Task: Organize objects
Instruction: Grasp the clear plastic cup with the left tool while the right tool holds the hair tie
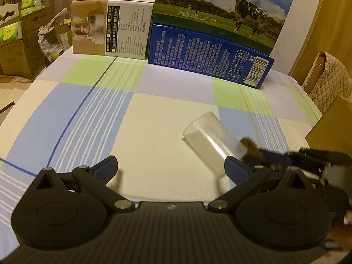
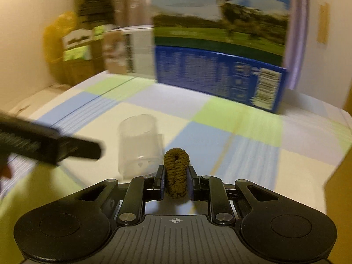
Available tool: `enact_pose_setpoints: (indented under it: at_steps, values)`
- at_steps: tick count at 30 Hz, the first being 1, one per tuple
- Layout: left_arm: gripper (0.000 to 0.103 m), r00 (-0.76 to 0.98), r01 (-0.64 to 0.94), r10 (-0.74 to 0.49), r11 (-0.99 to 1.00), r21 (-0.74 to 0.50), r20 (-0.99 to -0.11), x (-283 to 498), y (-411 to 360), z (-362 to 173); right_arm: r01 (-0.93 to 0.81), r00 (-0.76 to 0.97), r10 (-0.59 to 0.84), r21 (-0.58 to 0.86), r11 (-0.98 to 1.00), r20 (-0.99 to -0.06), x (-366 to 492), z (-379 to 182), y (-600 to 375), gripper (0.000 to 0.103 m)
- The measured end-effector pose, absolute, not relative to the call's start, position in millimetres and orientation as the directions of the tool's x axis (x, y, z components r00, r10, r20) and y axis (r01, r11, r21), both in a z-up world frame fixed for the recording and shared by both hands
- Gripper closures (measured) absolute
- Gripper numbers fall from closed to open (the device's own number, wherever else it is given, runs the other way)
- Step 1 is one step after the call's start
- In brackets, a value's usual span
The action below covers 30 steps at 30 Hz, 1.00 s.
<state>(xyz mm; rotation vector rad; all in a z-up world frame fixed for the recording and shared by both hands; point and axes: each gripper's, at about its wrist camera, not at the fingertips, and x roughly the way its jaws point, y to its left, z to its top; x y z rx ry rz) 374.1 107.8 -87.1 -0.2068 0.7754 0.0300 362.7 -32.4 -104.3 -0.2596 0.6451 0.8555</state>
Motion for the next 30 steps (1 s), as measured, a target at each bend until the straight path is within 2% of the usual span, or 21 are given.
enact_pose_setpoints:
  at_steps: [4,5,11,19,21,25,27,30]
  values:
    - [0.002,0.721,-0.074,-0.076,0.980,-0.186,-0.689,378.8,102.6,-87.6,-0.836,0.393,0.677,0.065,0.544,-0.622,348.7,-105.5,-28.7,0.087]
    - [0.002,0.723,-0.065,-0.082,0.981,-0.185,-0.686,379.9,100.5,-87.8,-0.829,0.424,0.654,0.023,0.559,-0.626,345.8,-105.9,-26.5,0.087]
    - [0.005,0.731,-0.002,-0.100,0.989,-0.148,-0.675,389.9,93.6,-89.2,-0.757,0.488,0.591,0.025,0.653,-0.642,356.4,-104.8,-39.4,0.087]
    - [0.022,0.708,0.056,-0.131,0.990,-0.130,-0.694,406.1,83.5,-102.3,-0.661,0.561,0.507,0.014,0.750,-0.654,367.6,-103.6,-54.2,0.087]
    - [0.034,0.705,0.065,-0.125,0.992,-0.112,-0.699,408.1,79.3,-104.0,-0.649,0.571,0.497,0.012,0.761,-0.654,368.0,-103.9,-55.1,0.087]
    - [0.042,0.709,0.076,-0.121,0.993,-0.096,-0.695,410.8,76.1,-105.2,-0.631,0.579,0.483,0.014,0.776,-0.657,367.5,-102.8,-55.6,0.087]
    - [0.057,0.712,0.078,-0.110,0.994,-0.078,-0.693,410.6,75.0,-105.0,-0.625,0.579,0.480,0.019,0.780,-0.659,367.0,-102.6,-56.2,0.087]
    - [0.057,0.707,0.073,-0.116,0.993,-0.090,-0.698,407.8,76.8,-103.9,-0.620,0.575,0.476,0.024,0.784,-0.665,365.0,-101.2,-57.2,0.087]
